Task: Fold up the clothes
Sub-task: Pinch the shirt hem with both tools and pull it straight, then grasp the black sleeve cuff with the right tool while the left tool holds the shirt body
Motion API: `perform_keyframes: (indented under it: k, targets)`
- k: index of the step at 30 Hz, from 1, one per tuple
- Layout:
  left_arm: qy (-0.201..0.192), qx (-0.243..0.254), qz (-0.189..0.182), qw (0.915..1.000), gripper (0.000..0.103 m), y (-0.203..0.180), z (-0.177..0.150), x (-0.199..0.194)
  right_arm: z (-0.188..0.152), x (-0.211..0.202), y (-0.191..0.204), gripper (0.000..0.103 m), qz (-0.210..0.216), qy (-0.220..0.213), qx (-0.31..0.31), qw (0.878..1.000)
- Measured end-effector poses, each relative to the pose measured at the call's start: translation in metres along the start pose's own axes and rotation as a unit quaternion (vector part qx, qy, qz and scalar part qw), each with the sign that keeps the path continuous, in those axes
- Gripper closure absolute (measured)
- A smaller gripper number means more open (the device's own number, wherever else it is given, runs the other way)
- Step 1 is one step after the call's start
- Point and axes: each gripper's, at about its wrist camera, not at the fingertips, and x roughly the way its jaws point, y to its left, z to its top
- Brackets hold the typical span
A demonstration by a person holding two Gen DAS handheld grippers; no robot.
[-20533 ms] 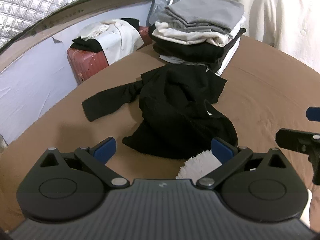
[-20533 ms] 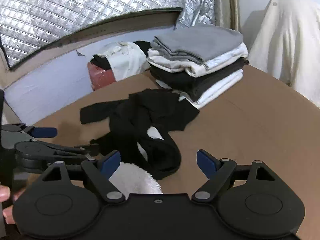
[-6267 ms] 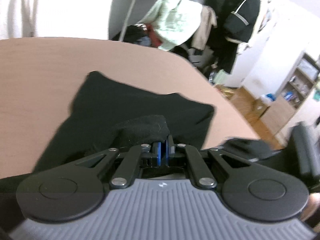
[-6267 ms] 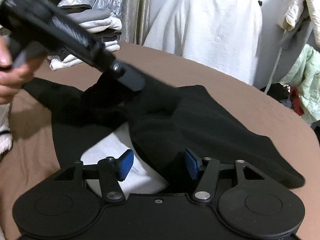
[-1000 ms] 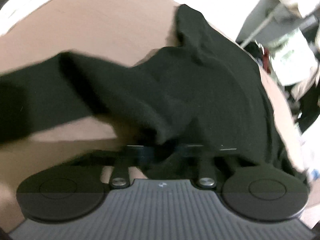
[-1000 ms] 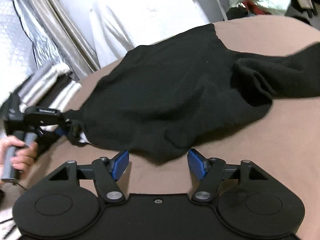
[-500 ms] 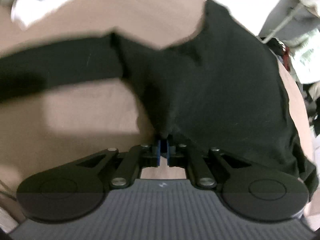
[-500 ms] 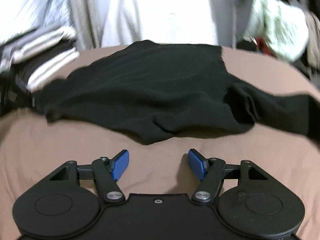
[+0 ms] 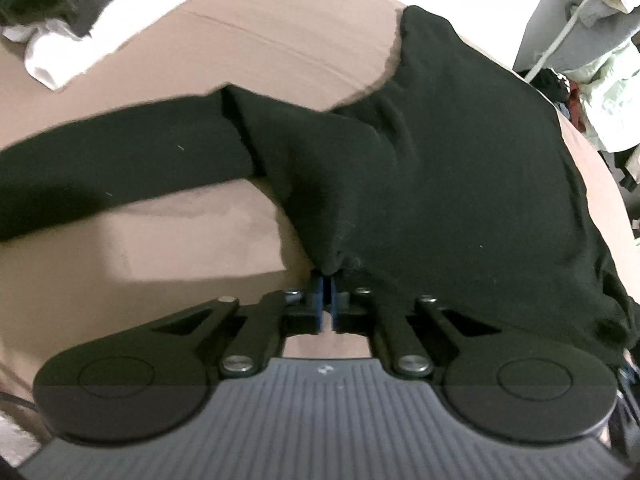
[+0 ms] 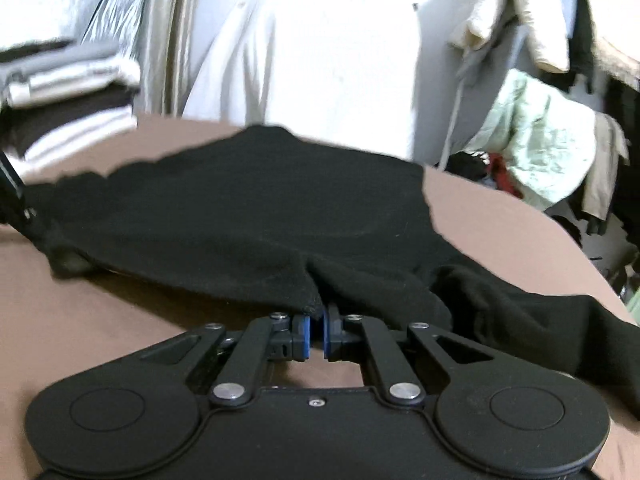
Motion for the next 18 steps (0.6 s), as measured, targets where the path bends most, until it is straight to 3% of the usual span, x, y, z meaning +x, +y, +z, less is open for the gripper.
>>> perform_keyframes:
  k: [5,9,12,15,16,17,18]
  targets:
    - [0.005,-0.001,0.006,1.0000,0.100,0.005,-0.001,0.000,-0.017,0.007,-0.013,0.097,0.029,0.060,0.054,0.996]
    - [-0.014,-0.003,0.019,0.9997,0.100,0.008,-0.002,-0.010,-0.010,-0.002,-0.014,0.097,0.052,0.047,0.038,0.997]
    - [-0.032,0.011,0.039,0.9987,0.101,0.006,-0.002,-0.021,-0.017,0.018,-0.022,0.096,0.068,0.116,0.044,0.990]
    - [-0.049,0.020,0.035,0.9980,0.098,0.005,-0.002,-0.035,-0.022,0.015,-0.042,0.091,0.119,0.121,0.115,0.979]
    - [-0.058,0.020,0.034,0.9975,0.098,0.004,-0.002,-0.040,-0.022,0.012,-0.048,0.080,0.142,0.122,0.130,0.974]
    - [-0.068,0.019,0.036,0.9969,0.098,0.004,-0.002,-0.045,-0.023,0.010,-0.055,0.062,0.164,0.123,0.144,0.968]
    - [-0.078,0.016,0.035,0.9962,0.098,0.003,-0.001,-0.050,-0.024,0.007,-0.061,0.053,0.174,0.118,0.155,0.965]
